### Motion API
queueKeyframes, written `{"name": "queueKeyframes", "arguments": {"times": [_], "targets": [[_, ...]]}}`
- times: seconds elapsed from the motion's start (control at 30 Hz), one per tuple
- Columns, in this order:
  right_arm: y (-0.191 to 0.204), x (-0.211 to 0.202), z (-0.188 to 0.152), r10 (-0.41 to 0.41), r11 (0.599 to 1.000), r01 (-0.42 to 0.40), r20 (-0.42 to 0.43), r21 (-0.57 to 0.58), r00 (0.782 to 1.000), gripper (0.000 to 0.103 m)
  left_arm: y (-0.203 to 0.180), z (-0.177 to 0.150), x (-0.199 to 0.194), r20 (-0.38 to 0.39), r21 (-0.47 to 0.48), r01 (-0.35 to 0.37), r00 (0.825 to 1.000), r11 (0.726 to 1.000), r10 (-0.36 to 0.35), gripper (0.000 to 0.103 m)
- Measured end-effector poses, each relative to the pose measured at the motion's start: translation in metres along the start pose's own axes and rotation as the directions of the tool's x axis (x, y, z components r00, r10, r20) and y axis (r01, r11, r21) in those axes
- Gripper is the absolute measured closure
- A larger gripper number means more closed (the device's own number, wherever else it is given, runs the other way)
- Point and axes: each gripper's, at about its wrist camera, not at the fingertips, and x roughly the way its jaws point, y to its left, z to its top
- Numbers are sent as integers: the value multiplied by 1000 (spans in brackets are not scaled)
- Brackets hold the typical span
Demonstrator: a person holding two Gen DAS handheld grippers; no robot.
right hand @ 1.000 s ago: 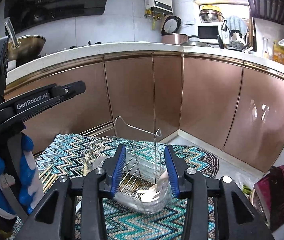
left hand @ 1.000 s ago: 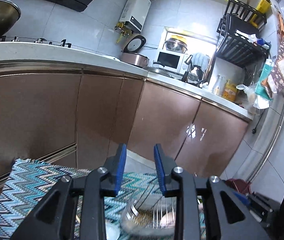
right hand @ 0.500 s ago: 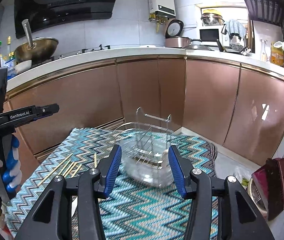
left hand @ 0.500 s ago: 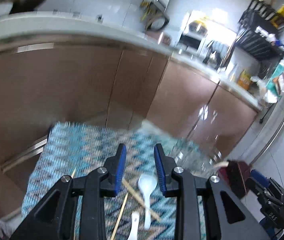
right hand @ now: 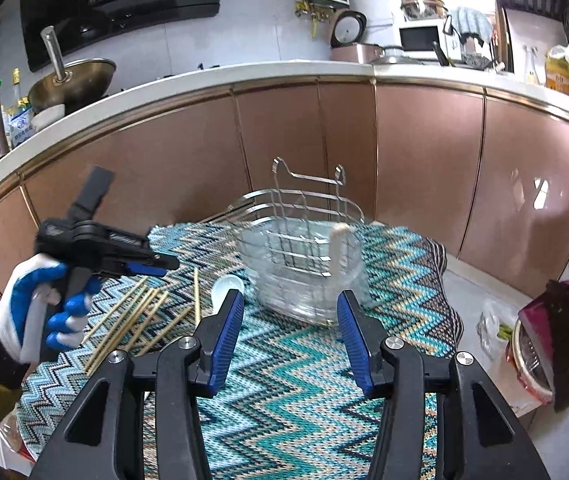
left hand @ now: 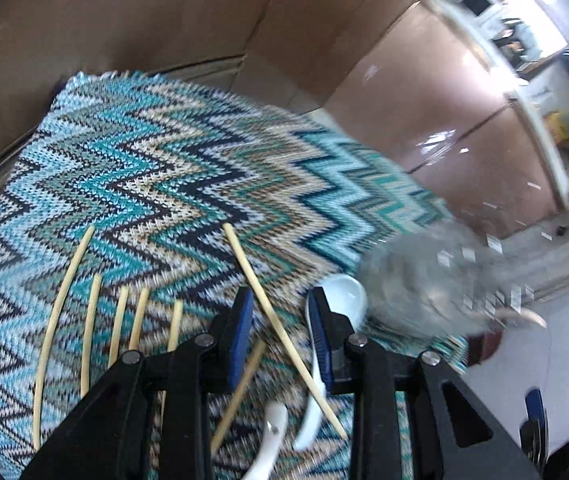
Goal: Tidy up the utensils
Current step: 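Grasp another bamboo chopstick with the left tool, then carry the chopstick into the utensil holder with the left tool and release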
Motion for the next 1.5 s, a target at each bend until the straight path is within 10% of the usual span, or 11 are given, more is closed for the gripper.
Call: {"name": "queueKeyframes", "arguments": {"times": [0.5,0.67,0.8,0.9,0.97,1.13,1.27,1.33,1.5], "targets": [[-48,21,-26,23,994,-19,-39,106,999,54,5,23,57,-87,-63,-136,988,989,130,99],[-57,17,-32,39,992,-35,-30,121,999,54,-1,9,21,55,-36,-41,998,999,43,99],[-66,11,-37,50,989,-48,-14,140,999,54,-22,-11,-38,227,18,26,973,999,-29,99],[-72,9,-41,61,986,-59,-8,157,998,54,-51,-23,-92,395,71,61,915,996,-85,99],[-75,9,-43,66,985,-64,-6,160,998,54,-78,-28,-129,518,120,72,846,990,-125,99],[-76,8,-45,74,983,-74,6,168,997,53,-147,-34,-179,766,209,17,619,978,-174,99],[-78,10,-47,72,984,-72,8,165,997,52,-181,-36,-170,863,211,-72,483,975,-151,99],[-80,11,-47,70,984,-70,6,164,998,52,-188,-33,-152,876,203,-95,462,975,-137,98],[-85,16,-46,59,985,-60,9,164,998,51,-192,-28,-105,877,166,-129,473,978,-87,98]]}}
